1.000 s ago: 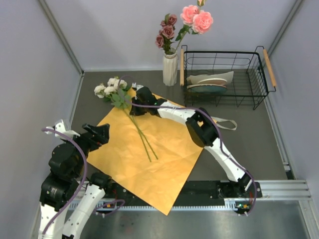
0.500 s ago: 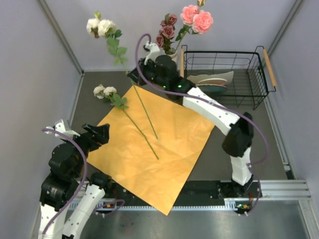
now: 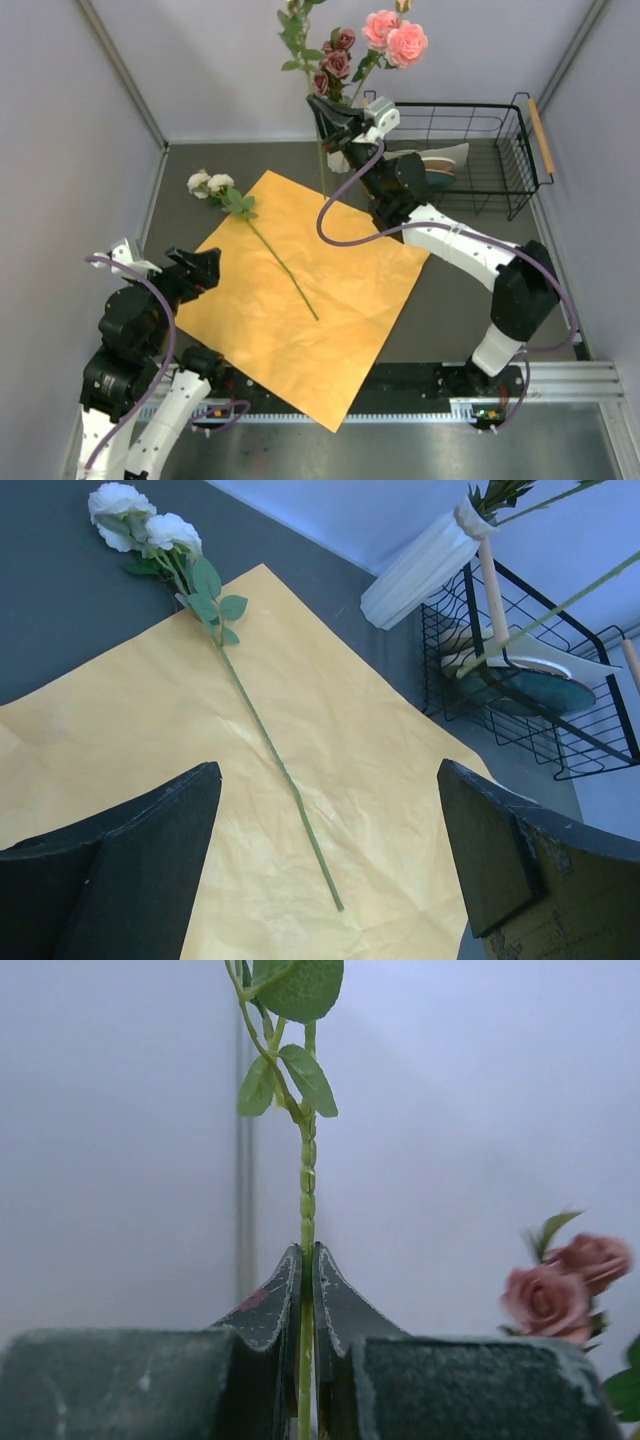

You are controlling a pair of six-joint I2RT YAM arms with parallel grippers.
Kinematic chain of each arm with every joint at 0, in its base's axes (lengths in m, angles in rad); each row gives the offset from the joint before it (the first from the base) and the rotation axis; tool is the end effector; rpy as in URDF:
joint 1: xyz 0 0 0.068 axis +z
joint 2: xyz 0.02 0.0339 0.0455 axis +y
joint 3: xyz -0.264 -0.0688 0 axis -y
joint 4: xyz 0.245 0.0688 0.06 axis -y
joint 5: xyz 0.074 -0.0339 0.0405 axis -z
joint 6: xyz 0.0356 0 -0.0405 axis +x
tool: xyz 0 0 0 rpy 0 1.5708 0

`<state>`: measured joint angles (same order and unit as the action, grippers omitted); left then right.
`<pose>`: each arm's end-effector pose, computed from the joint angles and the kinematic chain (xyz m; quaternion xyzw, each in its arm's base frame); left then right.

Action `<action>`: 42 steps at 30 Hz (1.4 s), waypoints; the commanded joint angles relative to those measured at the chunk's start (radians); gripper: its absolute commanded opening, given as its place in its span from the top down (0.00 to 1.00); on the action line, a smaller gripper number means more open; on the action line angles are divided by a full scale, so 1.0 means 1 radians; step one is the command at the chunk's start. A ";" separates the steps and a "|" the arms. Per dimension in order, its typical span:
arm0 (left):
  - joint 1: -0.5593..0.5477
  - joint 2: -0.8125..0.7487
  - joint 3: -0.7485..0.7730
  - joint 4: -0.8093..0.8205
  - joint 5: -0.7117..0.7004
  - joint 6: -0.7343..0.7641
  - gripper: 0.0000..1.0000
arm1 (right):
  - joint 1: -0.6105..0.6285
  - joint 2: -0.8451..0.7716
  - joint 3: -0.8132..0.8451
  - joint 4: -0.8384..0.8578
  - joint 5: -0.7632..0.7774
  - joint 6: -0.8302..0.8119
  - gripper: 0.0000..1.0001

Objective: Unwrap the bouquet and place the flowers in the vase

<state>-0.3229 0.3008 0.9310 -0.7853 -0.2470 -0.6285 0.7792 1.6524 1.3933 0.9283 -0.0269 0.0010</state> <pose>0.0385 -0.0037 0.3678 -0.1939 0.7330 -0.2123 0.6165 0.2694 0.2675 0.4398 -0.1765 0.3985 0.3477 0.8302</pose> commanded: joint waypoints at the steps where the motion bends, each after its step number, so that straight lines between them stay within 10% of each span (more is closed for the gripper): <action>1: -0.002 0.021 -0.001 0.050 0.018 0.013 0.05 | -0.083 0.072 0.013 0.354 0.059 -0.220 1.00; 25: -0.002 0.129 -0.049 0.147 0.015 0.038 0.05 | -0.321 0.520 0.654 0.399 -0.139 -0.111 1.00; 42: -0.002 0.144 -0.034 0.146 0.012 0.043 0.05 | -0.324 0.596 0.701 0.435 -0.111 -0.035 1.00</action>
<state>-0.3225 0.4389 0.8845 -0.6876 -0.2394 -0.5995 0.4610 2.2364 2.0590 1.3010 -0.1337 -0.0547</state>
